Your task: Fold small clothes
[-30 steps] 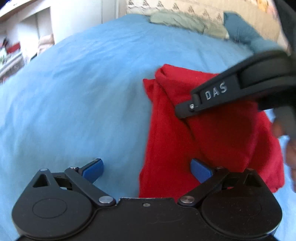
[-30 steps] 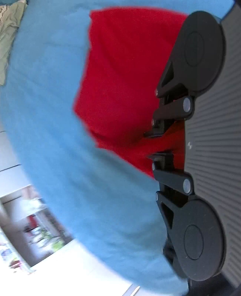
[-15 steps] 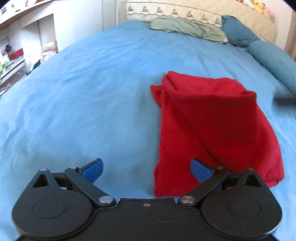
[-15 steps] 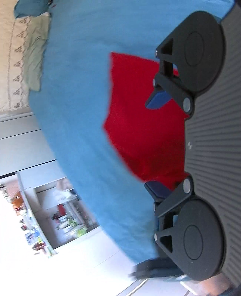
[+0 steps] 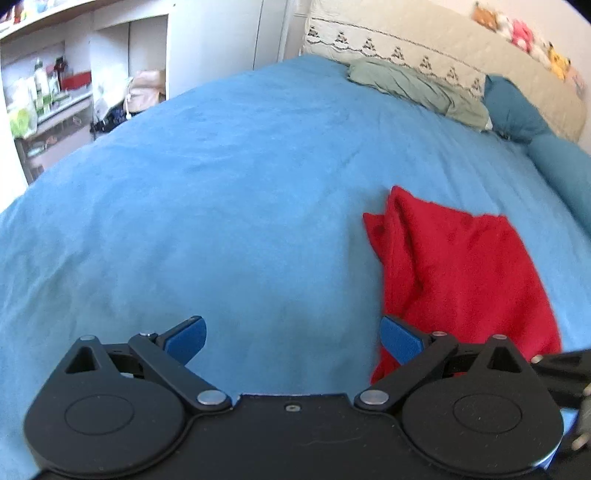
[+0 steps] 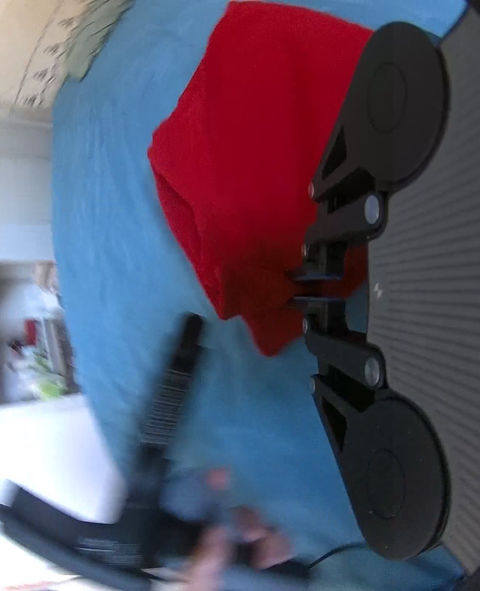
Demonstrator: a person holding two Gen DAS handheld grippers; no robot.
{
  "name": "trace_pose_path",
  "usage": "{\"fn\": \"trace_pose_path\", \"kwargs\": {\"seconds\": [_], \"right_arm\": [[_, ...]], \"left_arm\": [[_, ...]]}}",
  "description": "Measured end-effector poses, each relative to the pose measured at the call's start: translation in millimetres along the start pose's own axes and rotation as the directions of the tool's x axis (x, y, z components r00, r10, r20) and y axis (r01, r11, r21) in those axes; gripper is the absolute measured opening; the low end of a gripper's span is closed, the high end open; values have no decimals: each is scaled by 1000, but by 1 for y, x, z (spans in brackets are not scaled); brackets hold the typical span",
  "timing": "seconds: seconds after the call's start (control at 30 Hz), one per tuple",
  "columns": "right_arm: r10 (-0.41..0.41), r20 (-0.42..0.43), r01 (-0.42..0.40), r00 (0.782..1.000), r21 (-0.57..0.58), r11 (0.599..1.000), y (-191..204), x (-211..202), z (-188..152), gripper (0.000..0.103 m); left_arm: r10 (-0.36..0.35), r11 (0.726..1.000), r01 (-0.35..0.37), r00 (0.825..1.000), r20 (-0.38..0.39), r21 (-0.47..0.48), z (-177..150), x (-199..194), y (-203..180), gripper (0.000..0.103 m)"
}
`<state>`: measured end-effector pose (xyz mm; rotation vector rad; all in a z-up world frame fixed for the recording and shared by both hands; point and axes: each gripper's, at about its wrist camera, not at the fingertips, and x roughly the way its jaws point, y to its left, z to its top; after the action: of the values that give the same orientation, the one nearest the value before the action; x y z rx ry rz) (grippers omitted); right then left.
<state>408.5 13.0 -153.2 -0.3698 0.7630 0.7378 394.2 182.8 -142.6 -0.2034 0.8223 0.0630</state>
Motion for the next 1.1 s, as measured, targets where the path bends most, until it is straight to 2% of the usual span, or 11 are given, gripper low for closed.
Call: {"fn": "trace_pose_path", "kwargs": {"seconds": [0.07,0.13,0.27,0.47,0.6,0.7,0.77,0.83,0.9,1.0,1.1], "right_arm": [[-33,37,33,999,-16,999,6,-14,-5,78],[-55,118,54,992,6,999,3,-43,-18,85],[-245,135,230,960,120,966,-12,-87,-61,85],[-441,-1,426,897,261,866,-34,-91,-111,82],[-463,-15,439,886,347,829,-39,-80,-114,76],[-473,3,441,881,358,823,-36,-78,-115,61],[-503,18,443,864,449,776,-43,-90,-120,43],[-522,7,434,853,546,716,-53,-95,-122,44],[-499,-33,420,866,589,691,-62,-91,-128,43],[-476,-52,410,878,596,690,-61,-84,-140,42],[-482,-45,420,875,565,710,-52,-86,-141,42]], "left_arm": [[-11,1000,11,1000,0,-16,1,-4,4,102],[-22,1000,22,1000,10,-21,3,-12,5,102],[-97,995,98,995,31,-29,6,-22,-4,102],[-94,994,94,996,-9,59,-7,-9,-35,102],[-90,993,92,995,-33,72,-14,0,-47,102],[-80,994,82,996,-31,72,-16,2,-50,102],[-75,994,77,997,-29,73,-15,2,-48,102],[-70,994,72,997,-34,78,-16,3,-48,102],[-64,994,69,996,-59,86,-18,7,-49,102],[-8,988,29,990,-141,150,-27,20,-52,102],[33,975,-2,990,-136,223,-38,28,-54,103]]}}
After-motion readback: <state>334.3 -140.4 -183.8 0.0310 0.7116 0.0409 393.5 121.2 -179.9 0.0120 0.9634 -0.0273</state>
